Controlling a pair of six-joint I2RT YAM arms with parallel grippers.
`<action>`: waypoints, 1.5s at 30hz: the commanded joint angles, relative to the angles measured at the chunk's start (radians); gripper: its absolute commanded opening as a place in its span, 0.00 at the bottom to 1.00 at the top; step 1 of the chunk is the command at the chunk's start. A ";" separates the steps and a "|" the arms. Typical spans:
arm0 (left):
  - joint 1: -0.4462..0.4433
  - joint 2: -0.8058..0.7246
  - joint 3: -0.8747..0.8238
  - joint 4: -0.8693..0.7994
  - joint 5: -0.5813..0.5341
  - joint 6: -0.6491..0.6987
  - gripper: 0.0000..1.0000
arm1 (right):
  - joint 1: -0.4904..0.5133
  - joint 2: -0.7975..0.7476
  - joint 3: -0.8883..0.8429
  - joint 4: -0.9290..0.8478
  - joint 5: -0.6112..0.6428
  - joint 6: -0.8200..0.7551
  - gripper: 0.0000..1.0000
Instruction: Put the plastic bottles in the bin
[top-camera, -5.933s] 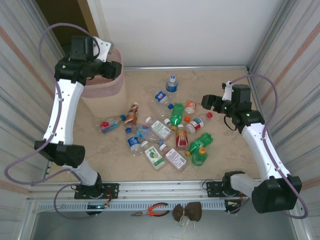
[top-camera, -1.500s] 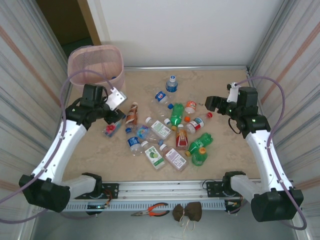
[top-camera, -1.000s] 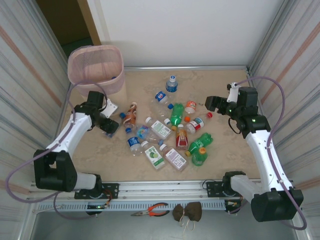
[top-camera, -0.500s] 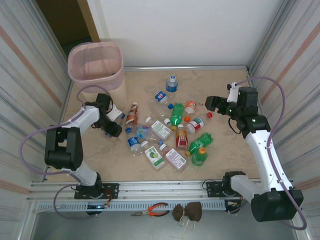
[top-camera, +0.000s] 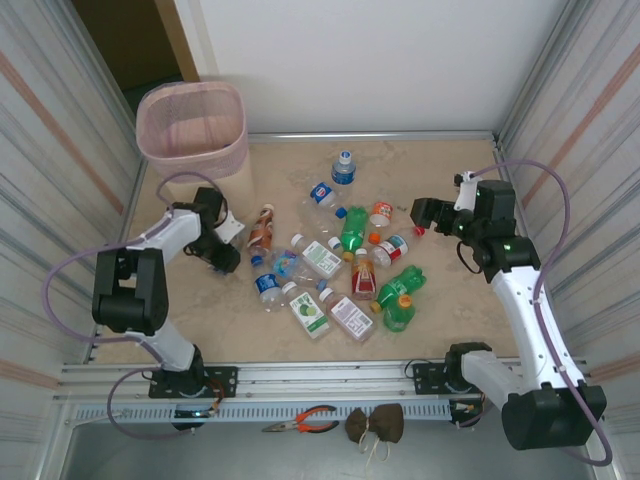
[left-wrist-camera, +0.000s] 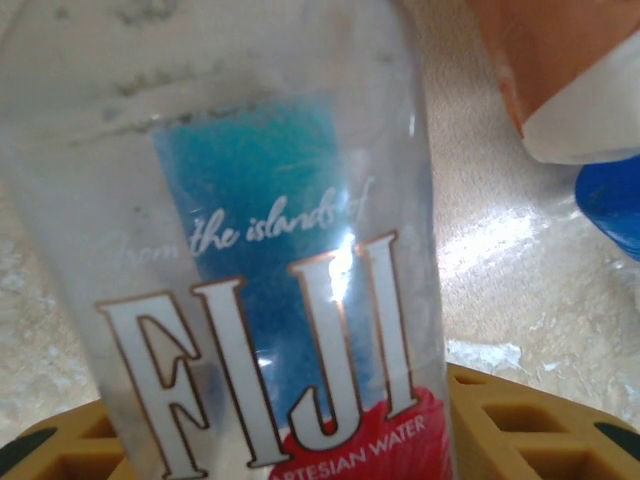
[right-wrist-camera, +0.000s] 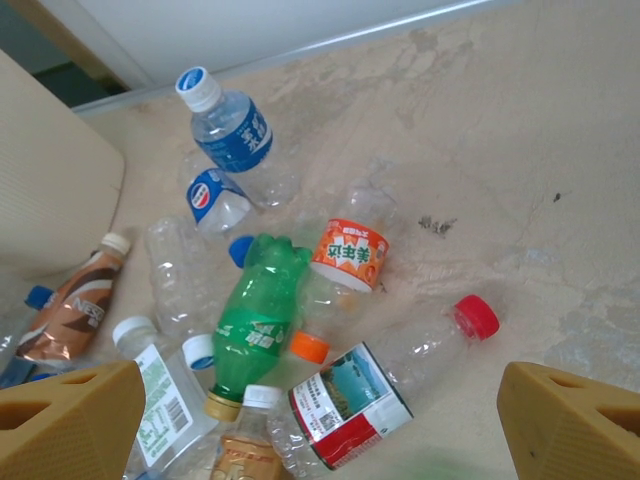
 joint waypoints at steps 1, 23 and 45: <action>-0.016 -0.087 0.011 -0.022 0.009 0.012 0.46 | -0.005 -0.019 0.003 0.001 -0.014 0.007 0.90; -0.034 -0.497 0.191 0.208 0.504 -0.032 0.38 | -0.004 0.002 0.058 -0.036 -0.016 -0.001 0.90; 0.110 0.066 0.911 0.053 0.025 -0.194 0.38 | -0.004 -0.015 0.082 -0.063 0.001 -0.011 0.90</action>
